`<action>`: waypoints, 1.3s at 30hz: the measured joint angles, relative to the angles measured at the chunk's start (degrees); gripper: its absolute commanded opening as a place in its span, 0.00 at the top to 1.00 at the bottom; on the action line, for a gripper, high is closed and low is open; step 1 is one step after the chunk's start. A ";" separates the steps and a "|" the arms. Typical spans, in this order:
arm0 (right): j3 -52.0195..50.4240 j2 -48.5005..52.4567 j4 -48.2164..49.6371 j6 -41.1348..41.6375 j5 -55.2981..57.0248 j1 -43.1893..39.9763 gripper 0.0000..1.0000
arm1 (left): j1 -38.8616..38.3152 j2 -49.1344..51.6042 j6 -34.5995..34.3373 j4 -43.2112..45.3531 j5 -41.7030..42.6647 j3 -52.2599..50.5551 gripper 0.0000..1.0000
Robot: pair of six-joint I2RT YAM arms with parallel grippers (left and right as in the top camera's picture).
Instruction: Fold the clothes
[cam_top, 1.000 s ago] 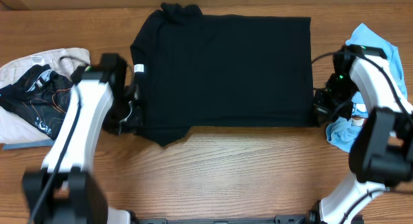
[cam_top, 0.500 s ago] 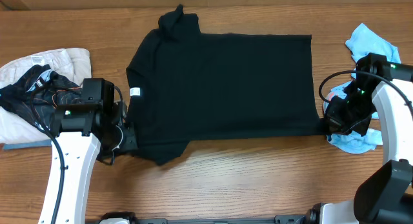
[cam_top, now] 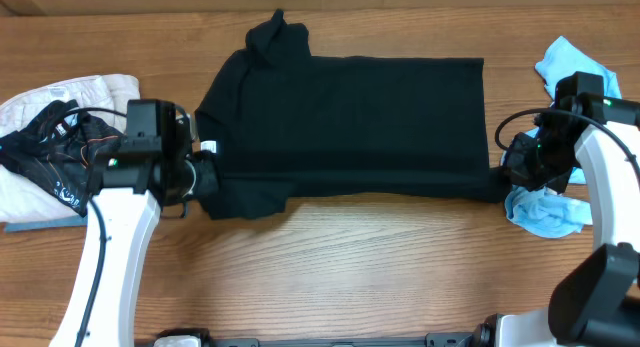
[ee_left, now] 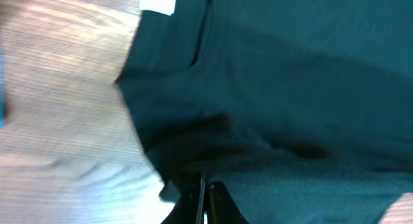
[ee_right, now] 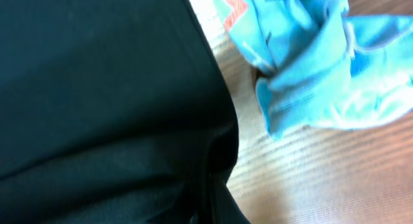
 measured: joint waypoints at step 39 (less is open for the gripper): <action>-0.02 8.17 22.53 -0.59 1.42 4.98 0.59 | 0.04 18.86 -0.70 34.21 0.63 -0.26 0.71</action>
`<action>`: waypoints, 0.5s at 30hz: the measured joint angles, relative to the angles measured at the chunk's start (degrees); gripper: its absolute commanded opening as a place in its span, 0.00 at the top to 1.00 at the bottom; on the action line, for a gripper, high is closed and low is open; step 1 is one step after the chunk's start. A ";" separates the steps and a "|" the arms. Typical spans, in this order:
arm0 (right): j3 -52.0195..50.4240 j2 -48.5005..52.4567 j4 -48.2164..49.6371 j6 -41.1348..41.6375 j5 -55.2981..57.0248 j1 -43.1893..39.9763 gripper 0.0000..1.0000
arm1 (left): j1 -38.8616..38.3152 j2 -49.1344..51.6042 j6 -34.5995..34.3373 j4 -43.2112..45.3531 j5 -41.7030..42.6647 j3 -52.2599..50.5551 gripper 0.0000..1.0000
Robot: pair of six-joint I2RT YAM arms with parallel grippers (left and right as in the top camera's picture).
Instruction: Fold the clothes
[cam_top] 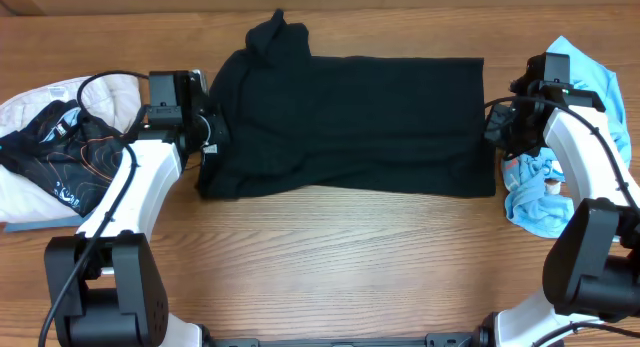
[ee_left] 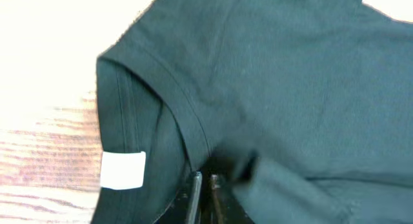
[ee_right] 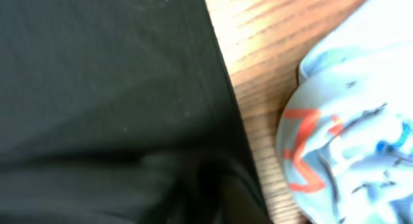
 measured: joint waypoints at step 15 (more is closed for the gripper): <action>-0.02 0.00 -6.01 -0.11 0.61 0.00 0.37 | 0.35 0.00 0.02 -21.77 -0.09 -0.07 0.57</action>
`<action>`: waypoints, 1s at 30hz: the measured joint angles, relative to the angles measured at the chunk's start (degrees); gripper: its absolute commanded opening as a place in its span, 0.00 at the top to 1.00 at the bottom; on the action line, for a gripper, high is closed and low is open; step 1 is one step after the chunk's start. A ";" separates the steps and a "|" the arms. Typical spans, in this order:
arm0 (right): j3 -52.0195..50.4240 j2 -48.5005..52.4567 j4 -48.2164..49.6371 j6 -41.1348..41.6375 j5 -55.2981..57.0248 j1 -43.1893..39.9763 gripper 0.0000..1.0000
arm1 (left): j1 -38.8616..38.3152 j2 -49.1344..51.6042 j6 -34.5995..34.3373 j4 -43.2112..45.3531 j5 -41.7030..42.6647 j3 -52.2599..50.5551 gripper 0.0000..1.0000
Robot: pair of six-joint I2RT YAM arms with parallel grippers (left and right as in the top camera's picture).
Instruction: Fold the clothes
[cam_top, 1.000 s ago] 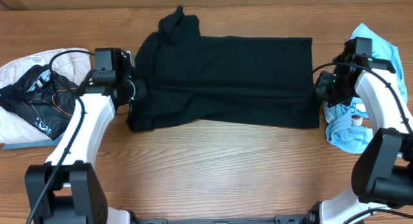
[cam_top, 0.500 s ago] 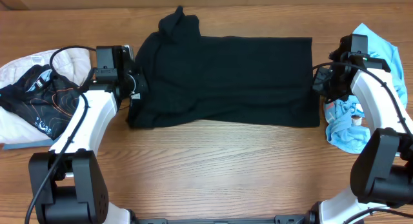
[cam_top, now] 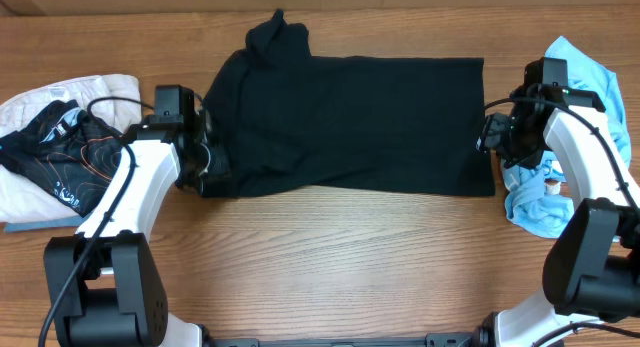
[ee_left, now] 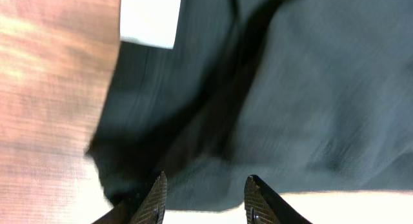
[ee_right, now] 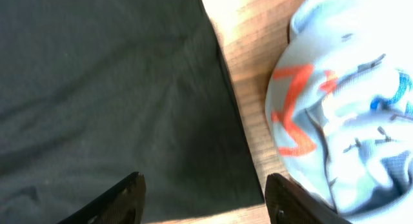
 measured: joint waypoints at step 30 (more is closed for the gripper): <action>-8.20 0.00 4.61 0.00 -0.07 0.00 0.46 | -1.25 2.34 1.14 8.55 8.44 0.00 0.51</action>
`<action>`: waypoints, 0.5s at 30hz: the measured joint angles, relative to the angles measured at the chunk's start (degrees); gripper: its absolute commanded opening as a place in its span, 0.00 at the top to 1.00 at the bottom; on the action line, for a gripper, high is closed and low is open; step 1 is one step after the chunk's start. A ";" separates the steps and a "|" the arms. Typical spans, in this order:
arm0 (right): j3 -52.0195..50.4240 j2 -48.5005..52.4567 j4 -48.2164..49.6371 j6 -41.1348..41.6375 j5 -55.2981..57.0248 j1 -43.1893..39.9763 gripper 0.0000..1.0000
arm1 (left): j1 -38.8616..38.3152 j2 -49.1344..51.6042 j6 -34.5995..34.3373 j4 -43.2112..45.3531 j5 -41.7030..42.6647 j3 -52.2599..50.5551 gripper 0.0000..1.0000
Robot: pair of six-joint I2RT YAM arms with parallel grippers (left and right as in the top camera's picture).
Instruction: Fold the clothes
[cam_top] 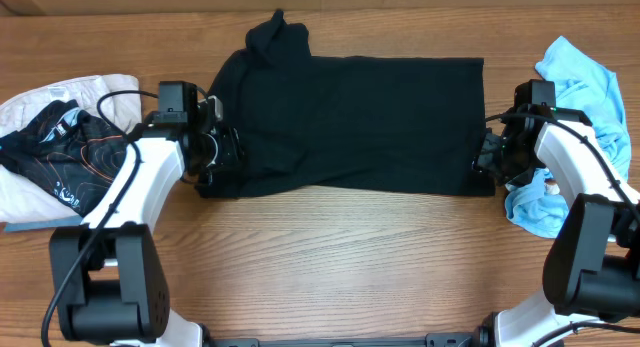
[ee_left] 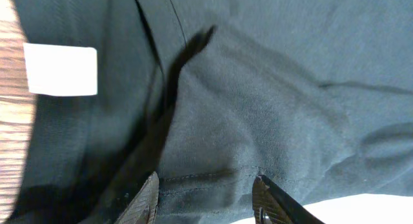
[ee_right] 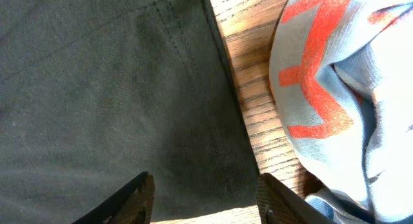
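Note:
The black shirt lies flat across the middle of the table, folded into a long band with its collar end at the left. My left gripper stands open over the shirt's near left corner. In the left wrist view its gripper straddles a stitched hem, with a white label to the left. My right gripper is open at the near right corner. In the right wrist view that gripper hangs over black cloth beside bare wood.
A pile of white and black patterned clothes lies at the left edge. A light blue garment with orange print is bunched close to the right arm, partly under it.
Both grippers remain open. The right one has shifted toward the shirt's near right corner. The left one has moved a little to the right over the hem. The shirt lies unchanged.
First both grippers were shut on the shirt's near corners at the front. Then, still shut, they were farther back on the shirt with the cloth carried along. Then both were open, the cloth released, and now they hover over the near corners of the narrower shirt.

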 measured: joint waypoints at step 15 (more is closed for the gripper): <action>0.00 0.00 -0.07 -0.02 -0.20 0.00 0.46 | 0.13 1.97 -1.44 8.55 7.23 1.16 0.96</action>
